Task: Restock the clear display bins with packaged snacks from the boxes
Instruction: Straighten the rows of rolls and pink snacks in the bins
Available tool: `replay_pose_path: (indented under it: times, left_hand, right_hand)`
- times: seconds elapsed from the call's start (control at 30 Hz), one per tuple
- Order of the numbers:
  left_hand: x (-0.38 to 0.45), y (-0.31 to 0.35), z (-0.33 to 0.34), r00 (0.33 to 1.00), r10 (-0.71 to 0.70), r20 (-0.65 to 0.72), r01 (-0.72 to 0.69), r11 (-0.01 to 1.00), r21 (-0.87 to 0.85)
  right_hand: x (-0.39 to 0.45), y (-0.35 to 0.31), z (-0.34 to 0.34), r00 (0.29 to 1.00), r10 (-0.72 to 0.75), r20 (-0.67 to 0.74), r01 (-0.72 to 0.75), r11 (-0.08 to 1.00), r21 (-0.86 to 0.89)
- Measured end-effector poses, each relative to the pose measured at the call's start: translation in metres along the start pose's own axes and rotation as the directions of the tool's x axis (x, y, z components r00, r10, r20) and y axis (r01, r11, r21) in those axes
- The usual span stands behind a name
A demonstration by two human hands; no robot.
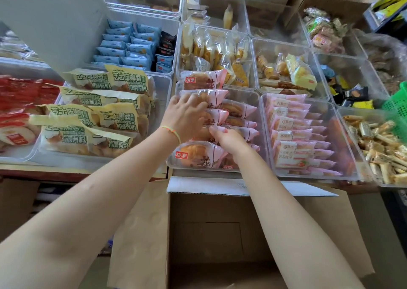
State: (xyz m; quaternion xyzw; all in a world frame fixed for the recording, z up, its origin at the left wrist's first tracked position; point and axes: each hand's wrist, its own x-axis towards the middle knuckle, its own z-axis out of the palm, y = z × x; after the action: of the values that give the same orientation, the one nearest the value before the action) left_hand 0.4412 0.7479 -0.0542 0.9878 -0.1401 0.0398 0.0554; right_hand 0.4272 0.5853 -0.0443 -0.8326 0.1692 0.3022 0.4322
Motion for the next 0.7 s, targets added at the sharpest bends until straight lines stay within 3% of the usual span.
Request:
replay_pose_path:
  times: [0.03,0.1,0.17,0.23,0.47,0.7]
  left_hand:
    - [-0.01,0.0,0.0,0.999,0.021,-0.028,-0.023,0.998,-0.064]
    - [-0.031,-0.002,0.001,0.996,0.066,0.056,-0.059,0.991,-0.117]
    - [-0.046,-0.003,0.007,0.971,0.086,0.223,-0.078,0.996,-0.044]
    - [-0.051,0.001,0.011,0.952,0.058,0.299,-0.077,0.996,0.05]
    - [-0.038,0.028,0.016,0.958,-0.061,0.28,-0.01,0.969,0.247]
    - [-0.056,0.053,0.023,0.983,0.018,0.182,-0.055,0.978,0.2]
  right_hand:
    - [0.002,0.002,0.001,1.0,0.005,-0.008,-0.004,1.0,0.028]
    - [0.003,0.006,0.004,0.999,0.003,-0.035,0.0,0.996,0.09]
    - [0.004,0.005,0.006,0.999,-0.007,-0.034,0.012,0.989,0.144]
    - [0.002,0.003,0.008,1.0,-0.016,-0.026,0.021,0.985,0.172]
    - [-0.007,-0.003,-0.002,0.995,-0.053,0.081,0.056,0.998,-0.034]
    - [-0.016,0.021,-0.022,0.979,-0.119,0.164,0.156,0.96,-0.234]
